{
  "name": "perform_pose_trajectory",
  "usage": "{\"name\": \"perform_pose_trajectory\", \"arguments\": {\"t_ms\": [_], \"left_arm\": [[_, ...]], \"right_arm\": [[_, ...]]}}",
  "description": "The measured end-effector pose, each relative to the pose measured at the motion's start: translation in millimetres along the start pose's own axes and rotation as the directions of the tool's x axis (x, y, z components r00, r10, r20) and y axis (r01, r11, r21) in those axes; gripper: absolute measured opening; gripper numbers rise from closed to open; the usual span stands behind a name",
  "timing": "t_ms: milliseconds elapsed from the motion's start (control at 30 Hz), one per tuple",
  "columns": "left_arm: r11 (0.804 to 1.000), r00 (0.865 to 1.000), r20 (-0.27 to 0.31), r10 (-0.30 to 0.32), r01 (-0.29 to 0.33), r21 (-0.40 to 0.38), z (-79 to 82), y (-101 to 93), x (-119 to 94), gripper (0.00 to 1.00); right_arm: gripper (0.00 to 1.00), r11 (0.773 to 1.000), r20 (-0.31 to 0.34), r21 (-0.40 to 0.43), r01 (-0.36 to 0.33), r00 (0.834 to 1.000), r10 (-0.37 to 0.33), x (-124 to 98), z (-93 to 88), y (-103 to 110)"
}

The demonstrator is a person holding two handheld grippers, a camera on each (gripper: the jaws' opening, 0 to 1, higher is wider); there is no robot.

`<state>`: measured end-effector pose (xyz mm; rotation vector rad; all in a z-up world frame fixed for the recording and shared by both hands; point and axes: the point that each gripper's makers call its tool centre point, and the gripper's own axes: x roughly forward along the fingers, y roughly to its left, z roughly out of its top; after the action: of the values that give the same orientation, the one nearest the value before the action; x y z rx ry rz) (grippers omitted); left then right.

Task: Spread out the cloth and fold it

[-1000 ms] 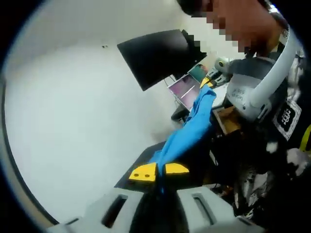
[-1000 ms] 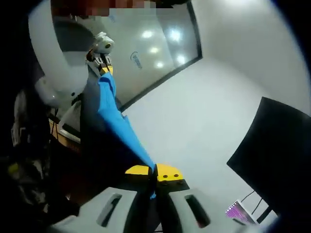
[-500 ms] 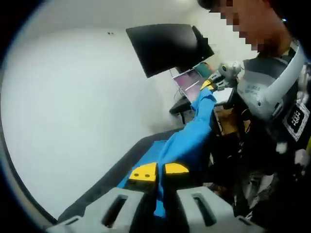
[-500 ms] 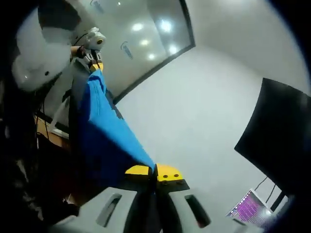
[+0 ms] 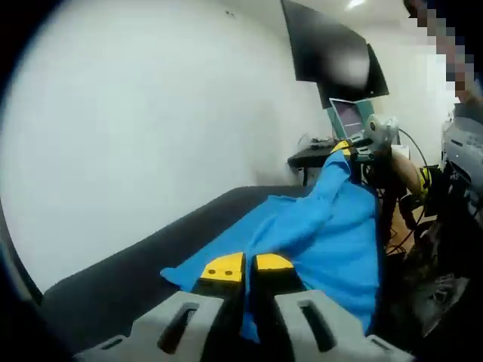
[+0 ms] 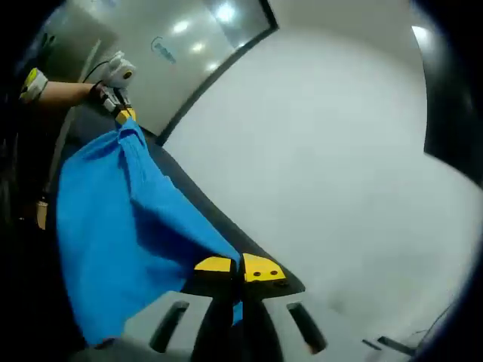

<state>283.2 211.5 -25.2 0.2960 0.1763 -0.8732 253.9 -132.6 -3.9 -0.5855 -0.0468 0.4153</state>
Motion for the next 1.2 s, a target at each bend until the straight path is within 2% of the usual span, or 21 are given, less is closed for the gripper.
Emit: {"name": "perform_pose_trajectory", "arguments": {"t_ms": [100, 167, 300, 400, 467, 533, 633, 667, 733, 800, 833, 867, 900, 933, 967, 1000, 1033, 1067, 1133, 1167, 1200], "left_arm": [[0.997, 0.998, -0.066, -0.017, 0.011, -0.082, -23.3, 23.6, 33, 0.00], [0.990, 0.994, -0.106, -0.029, 0.014, -0.140, -41.7, 39.9, 57, 0.00], [0.978, 0.986, -0.160, -0.054, 0.020, -0.207, -70.5, 61.4, 90, 0.00], [0.966, 0.989, -0.130, -0.070, 0.034, -0.257, -76.2, 72.0, 106, 0.00], [0.955, 0.992, -0.098, -0.077, 0.045, -0.295, -76.8, 80.3, 116, 0.00], [0.942, 0.994, -0.090, -0.065, 0.031, -0.335, -81.4, 89.7, 125, 0.00], [0.900, 0.999, -0.051, -0.013, -0.010, -0.435, -90.0, 107.0, 137, 0.02], [0.882, 1.000, -0.026, -0.012, -0.001, -0.470, -92.6, 108.8, 139, 0.02], [0.860, 1.000, -0.014, -0.020, 0.010, -0.510, -99.5, 110.1, 142, 0.02], [0.899, 0.996, -0.064, 0.067, -0.088, -0.428, -103.6, 123.9, 142, 0.01], [0.905, 0.993, -0.039, 0.109, -0.116, -0.409, -100.3, 131.4, 141, 0.01], [0.888, 0.994, -0.038, 0.105, -0.111, -0.446, -102.8, 132.7, 141, 0.00], [0.870, 0.992, -0.053, 0.111, -0.123, -0.477, -106.3, 134.4, 140, 0.00], [0.870, 0.990, -0.056, 0.129, -0.140, -0.472, -107.7, 138.3, 138, 0.00], [0.875, 0.990, -0.047, 0.132, -0.139, -0.464, -106.7, 137.6, 136, 0.00], [0.880, 0.991, -0.030, 0.127, -0.127, -0.457, -104.5, 135.8, 135, 0.01], [0.889, 0.993, -0.009, 0.119, -0.110, -0.443, -100.9, 133.3, 135, 0.01], [0.893, 0.993, -0.001, 0.116, -0.105, -0.437, -100.0, 132.1, 135, 0.01], [0.892, 0.994, -0.006, 0.108, -0.099, -0.442, -101.3, 132.1, 137, 0.03], [0.895, 0.995, -0.007, 0.104, -0.096, -0.436, -101.9, 131.1, 137, 0.04], [0.898, 0.996, -0.001, 0.094, -0.085, -0.431, -101.3, 129.9, 138, 0.04]], "right_arm": [[0.00, 0.997, -0.095, 0.063, -0.051, 0.994, 0.057, 36, -34.7, -1], [0.00, 0.986, -0.170, 0.128, -0.108, 0.977, 0.129, 68, -63.6, 5], [0.00, 0.958, -0.246, 0.234, -0.168, 0.943, 0.225, 110, -105.4, 15], [0.00, 0.948, -0.249, 0.258, -0.187, 0.935, 0.253, 132, -121.1, 11], [0.00, 0.929, -0.192, 0.326, -0.173, 0.951, 0.244, 145, -118.5, 4], [0.00, 0.889, -0.126, 0.424, -0.172, 0.961, 0.246, 155, -114.2, -1], [0.01, 0.815, -0.081, 0.548, -0.188, 0.958, 0.275, 164, -120.5, -3], [0.01, 0.798, -0.077, 0.568, -0.199, 0.953, 0.292, 167, -125.1, -2], [0.02, 0.788, -0.079, 0.574, -0.220, 0.944, 0.321, 174, -136.7, 0], [0.02, 0.781, -0.070, 0.579, -0.233, 0.940, 0.333, 178, -141.3, 0], [0.02, 0.772, -0.060, 0.591, -0.233, 0.942, 0.331, 180, -142.2, -1], [0.01, 0.733, -0.032, 0.643, -0.223, 0.948, 0.317, 183, -140.7, -1], [0.01, 0.692, -0.050, 0.698, -0.184, 0.952, 0.303, 183, -147.0, -3], [0.01, 0.676, -0.081, 0.720, -0.154, 0.950, 0.302, 182, -153.4, -7], [0.01, 0.649, -0.058, 0.747, -0.143, 0.959, 0.277, 185, -150.3, -12], [0.02, 0.594, -0.059, 0.798, -0.105, 0.966, 0.251, 186, -151.2, -17], [0.05, 0.563, -0.088, 0.825, -0.059, 0.969, 0.230, 186, -158.1, -22], [0.11, 0.580, -0.111, 0.814, -0.030, 0.972, 0.206, 187, -164.3, -28], [0.12, 0.579, -0.105, 0.815, -0.034, 0.973, 0.204, 188, -163.5, -27], [0.11, 0.587, -0.116, 0.809, -0.026, 0.972, 0.202, 190, -165.8, -28], [0.11, 0.609, -0.117, 0.793, -0.029, 0.973, 0.199, 190, -165.4, -28]]}}
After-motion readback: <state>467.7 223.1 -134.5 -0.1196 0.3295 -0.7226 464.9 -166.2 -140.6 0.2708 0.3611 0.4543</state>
